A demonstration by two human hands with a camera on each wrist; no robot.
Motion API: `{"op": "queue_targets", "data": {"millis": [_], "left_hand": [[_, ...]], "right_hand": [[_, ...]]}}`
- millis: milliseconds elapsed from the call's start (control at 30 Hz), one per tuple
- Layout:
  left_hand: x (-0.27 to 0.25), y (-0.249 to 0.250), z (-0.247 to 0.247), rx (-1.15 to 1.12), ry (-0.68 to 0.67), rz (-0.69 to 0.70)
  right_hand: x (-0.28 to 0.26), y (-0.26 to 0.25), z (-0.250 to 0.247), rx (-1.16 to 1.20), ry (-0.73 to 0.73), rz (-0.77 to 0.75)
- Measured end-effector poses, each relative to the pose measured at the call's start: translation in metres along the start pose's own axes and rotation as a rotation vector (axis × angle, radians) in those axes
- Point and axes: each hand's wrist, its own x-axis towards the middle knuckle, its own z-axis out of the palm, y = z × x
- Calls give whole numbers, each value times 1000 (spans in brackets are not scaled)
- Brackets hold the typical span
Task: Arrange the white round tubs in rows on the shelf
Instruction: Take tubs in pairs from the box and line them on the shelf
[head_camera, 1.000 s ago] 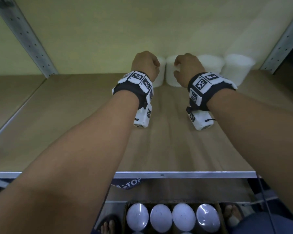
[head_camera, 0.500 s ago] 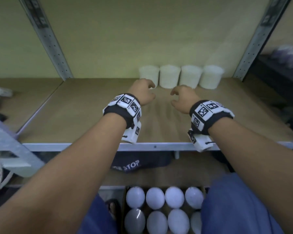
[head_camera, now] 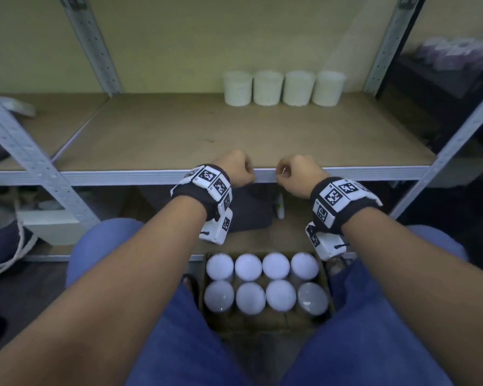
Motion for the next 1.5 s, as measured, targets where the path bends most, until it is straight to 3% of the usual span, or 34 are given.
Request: {"op": "queue_targets", "data": {"millis": [167,433,567,800,1033,1133,1200,1300,1400,1500], "left_hand": [[-17,-7,68,13,-140,14],[-18,-21,189,96,-425,-28],[-17,-25,246,148,-556,1],[-5,-16,316,264,-724,4],[-6,-31,367,295,-608,-5],[-9,-32,375,351,-505,80],[-12,-26,377,440,-525,84],[-10,-28,393,339,-517,17],[-13,-23,381,443,-457,44],[-14,-22,372,391,-498,91]], "right_hand": [[-33,36,43,26,-117,56],[-65,113,112,-91,-375,334],[-82,144,140,-205,-479,365],[-88,184,205,-131,-595,433],[-90,212,252,-54,-547,443],[-96,220,268,-65,-544,441],[-99,222,275,-130,-561,442],[-101,222,282,-208,-544,418],[-99,223,282,-222,-539,412],[-98,222,276,-220,-570,407]]}}
